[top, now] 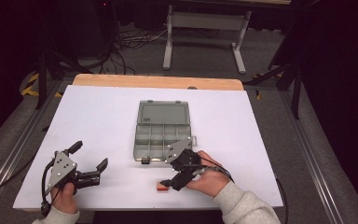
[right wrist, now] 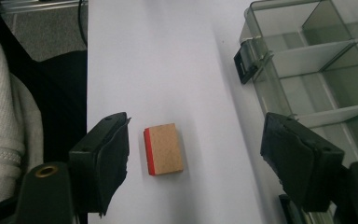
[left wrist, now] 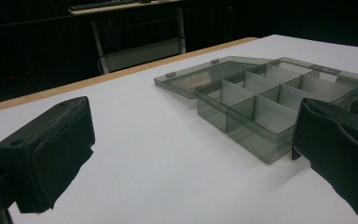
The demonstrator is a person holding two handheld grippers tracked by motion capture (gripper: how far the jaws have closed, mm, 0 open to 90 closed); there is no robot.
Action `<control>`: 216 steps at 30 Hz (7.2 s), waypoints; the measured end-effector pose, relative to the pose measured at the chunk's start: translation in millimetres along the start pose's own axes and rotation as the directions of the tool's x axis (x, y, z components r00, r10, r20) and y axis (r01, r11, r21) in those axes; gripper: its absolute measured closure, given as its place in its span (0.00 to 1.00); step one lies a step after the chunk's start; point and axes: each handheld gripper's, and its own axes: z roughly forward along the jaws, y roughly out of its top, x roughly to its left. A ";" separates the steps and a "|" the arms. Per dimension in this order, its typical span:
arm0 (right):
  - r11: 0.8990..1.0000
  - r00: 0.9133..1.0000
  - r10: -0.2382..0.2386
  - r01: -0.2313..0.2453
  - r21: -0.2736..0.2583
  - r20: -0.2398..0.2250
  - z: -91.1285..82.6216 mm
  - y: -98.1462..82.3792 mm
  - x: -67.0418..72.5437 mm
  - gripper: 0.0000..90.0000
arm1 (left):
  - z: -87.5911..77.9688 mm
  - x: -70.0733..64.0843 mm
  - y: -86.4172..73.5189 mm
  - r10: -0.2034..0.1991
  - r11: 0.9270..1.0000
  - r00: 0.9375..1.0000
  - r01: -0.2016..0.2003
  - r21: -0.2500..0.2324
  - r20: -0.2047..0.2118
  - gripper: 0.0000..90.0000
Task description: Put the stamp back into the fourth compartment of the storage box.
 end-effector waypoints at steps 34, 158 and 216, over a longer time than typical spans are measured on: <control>0.977 0.997 -0.017 0.033 0.212 -0.079 33.5 4.0 7.7 0.38 | 1.1 -0.5 -0.8 -0.001 1.000 1.000 0.001 0.000 0.005 0.00; 1.000 0.990 -0.018 0.015 0.024 0.142 -33.3 29.2 -43.6 0.74 | 1.5 -0.2 -0.9 0.003 1.000 1.000 -0.003 0.010 0.009 0.00; 0.987 0.967 0.118 -0.140 0.082 0.227 -27.9 5.2 -134.3 0.73 | 3.4 0.0 -2.9 0.003 1.000 1.000 -0.003 0.020 0.014 0.00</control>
